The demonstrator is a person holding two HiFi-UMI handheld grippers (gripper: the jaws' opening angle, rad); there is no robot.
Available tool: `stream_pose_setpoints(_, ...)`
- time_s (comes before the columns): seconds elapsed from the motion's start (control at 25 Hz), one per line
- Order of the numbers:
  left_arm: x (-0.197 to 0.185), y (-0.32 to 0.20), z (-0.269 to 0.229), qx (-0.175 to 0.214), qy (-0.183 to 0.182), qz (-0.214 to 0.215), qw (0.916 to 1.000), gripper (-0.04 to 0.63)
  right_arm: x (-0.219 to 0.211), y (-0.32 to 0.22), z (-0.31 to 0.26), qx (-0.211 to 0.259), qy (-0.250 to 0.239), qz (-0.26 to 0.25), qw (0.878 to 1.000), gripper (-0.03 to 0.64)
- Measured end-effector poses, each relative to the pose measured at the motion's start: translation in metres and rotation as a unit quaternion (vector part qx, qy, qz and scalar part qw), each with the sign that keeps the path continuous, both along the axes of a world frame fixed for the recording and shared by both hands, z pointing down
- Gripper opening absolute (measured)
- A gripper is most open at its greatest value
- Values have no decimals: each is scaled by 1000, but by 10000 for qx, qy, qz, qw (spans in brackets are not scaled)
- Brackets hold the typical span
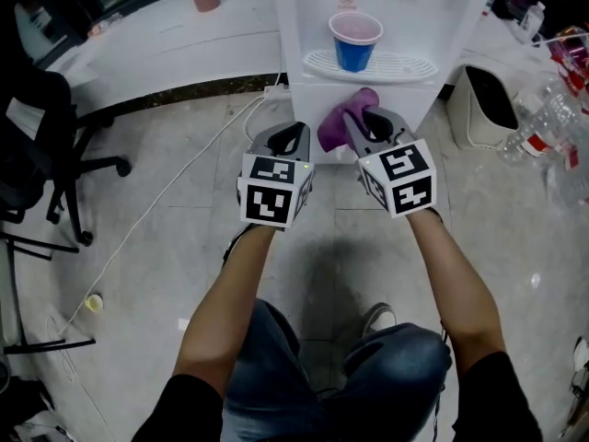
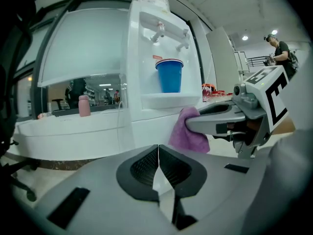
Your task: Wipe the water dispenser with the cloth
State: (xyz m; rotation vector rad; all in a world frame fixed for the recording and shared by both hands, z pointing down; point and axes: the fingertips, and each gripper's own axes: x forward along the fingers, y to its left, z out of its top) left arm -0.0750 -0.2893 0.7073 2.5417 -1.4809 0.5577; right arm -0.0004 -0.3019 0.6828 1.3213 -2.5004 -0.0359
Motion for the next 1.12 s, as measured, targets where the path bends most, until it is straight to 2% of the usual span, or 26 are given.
stream_pose_setpoints(0.28,-42,14,13,-36,-11,-341,9994,26,-61,-2,56,-340,55,-440,9984,32)
stream_pose_setpoints(0.56,-61,25,21,-20,-10,-385,9993,26,-96,-7,108,-618,156,-612,9961,32)
stream_pose_setpoints(0.68,-64,23,17,67,-16,-372,9993,26,-100,-14,126,-647,245,-559,9960,32)
stream_pose_setpoints(0.88,-75,22,23,-20,-35,-476,9989,26,-102,-19,146,-812,210,-429,9955,32)
stream_pose_setpoints(1.12,-73,17,25,-23,28,-504,9987,26,-84,-23,152,-809,361,-309,9956,32)
